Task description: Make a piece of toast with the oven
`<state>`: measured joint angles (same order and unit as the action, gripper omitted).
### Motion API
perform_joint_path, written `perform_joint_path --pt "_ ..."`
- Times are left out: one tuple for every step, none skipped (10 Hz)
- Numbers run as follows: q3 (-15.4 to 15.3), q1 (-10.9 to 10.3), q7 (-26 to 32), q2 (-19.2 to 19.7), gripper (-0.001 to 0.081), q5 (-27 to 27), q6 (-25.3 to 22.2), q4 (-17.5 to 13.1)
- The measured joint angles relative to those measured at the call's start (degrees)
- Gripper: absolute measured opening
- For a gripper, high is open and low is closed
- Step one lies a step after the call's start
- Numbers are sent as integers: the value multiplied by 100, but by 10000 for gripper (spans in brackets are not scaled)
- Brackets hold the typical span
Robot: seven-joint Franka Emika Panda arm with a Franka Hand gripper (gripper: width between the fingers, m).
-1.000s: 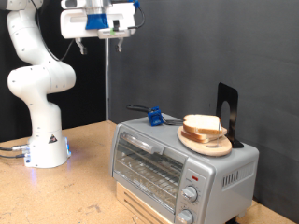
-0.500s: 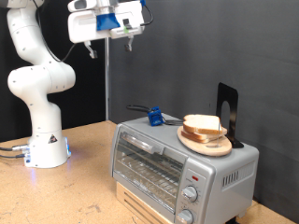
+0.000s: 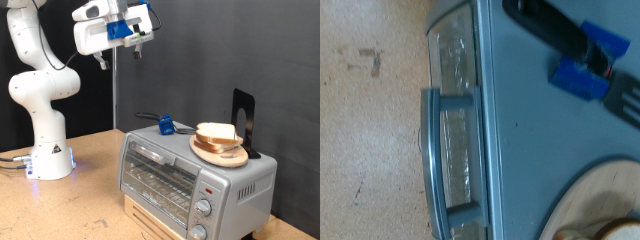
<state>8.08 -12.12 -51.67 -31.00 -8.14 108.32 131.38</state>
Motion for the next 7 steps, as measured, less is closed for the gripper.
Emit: perform_joint_path --pt "-6 -1 0 147 809 -2 224 81" --pt "-6 3 0 343 809 4 408 127" --pt "-3 13 0 553 809 42 561 152" --pt "9 24 18 753 809 131 741 194" --pt "19 50 32 916 809 249 953 262" --pt "28 84 33 1060 809 336 1141 338" --pt "43 107 45 1189 809 349 1283 387"
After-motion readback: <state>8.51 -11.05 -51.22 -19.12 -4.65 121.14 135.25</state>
